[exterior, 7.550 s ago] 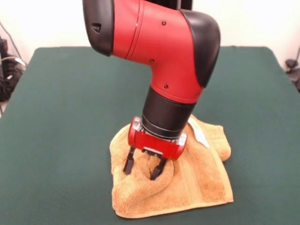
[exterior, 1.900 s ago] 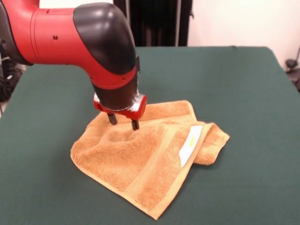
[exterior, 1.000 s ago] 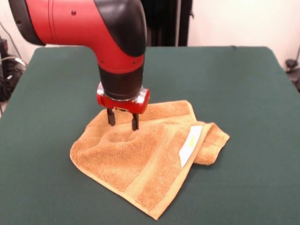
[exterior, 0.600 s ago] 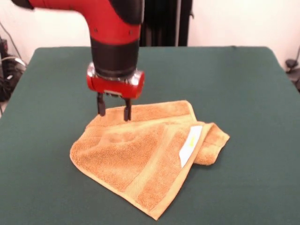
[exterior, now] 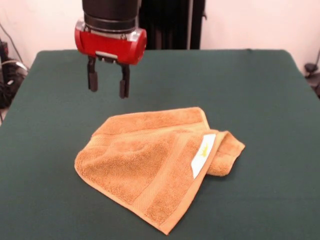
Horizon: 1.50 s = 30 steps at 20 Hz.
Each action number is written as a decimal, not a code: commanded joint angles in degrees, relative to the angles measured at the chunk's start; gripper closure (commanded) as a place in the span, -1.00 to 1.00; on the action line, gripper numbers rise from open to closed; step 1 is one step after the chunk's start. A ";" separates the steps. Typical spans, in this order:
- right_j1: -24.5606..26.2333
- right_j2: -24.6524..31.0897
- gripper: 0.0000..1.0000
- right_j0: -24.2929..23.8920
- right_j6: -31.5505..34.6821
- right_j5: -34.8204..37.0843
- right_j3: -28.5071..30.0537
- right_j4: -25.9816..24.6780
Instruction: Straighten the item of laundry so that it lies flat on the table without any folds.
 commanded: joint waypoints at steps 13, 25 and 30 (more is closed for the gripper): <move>8.16 2.72 -1.00 2.77 -0.36 -1.29 0.81 1.59; 14.94 1.81 -1.00 2.40 -4.80 2.27 -6.44 -1.78; 16.59 1.42 -1.00 4.52 -0.09 1.90 -8.46 -0.08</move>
